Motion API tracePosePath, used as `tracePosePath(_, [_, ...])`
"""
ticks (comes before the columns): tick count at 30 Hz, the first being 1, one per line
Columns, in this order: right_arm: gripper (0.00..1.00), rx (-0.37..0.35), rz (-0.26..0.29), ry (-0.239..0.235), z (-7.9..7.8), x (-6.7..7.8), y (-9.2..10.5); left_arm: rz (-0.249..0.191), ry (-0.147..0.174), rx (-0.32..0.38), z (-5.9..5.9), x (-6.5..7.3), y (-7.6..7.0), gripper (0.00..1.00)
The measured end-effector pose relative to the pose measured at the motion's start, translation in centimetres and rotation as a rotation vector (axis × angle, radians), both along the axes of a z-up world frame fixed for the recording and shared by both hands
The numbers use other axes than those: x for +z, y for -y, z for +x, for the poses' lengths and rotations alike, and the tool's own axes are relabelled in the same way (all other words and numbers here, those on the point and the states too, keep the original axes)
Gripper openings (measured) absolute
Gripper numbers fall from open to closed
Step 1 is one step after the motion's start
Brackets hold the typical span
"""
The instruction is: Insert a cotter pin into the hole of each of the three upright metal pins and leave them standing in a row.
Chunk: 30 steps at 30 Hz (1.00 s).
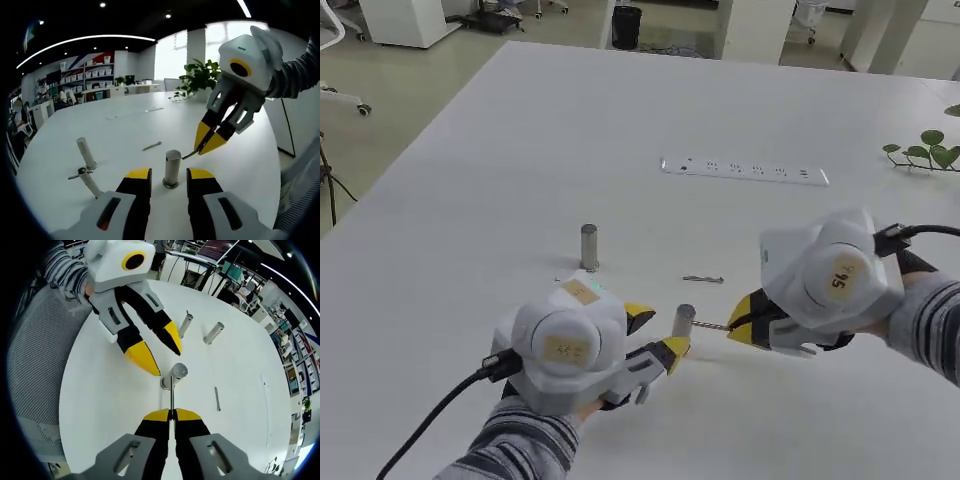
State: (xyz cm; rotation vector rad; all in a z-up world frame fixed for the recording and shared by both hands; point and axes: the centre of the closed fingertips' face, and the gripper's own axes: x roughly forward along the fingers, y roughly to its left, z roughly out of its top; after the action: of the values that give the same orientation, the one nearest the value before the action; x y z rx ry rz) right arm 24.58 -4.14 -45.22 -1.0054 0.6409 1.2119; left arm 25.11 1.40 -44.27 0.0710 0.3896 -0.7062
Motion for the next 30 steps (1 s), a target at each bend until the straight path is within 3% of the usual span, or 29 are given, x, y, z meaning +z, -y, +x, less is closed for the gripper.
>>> tracePosePath(11, [0.0, -0.017, -0.019, 0.023, 0.8, 0.1, 0.6, -0.009, -0.037, 0.023, 0.7, -1.3, 1.1, 0.23])
tracePosePath(30, [0.0, -0.007, -0.013, 0.027, 0.9, 0.2, -0.4, -0.004, -0.084, 0.016, 1.1, -2.4, 2.0, 0.13])
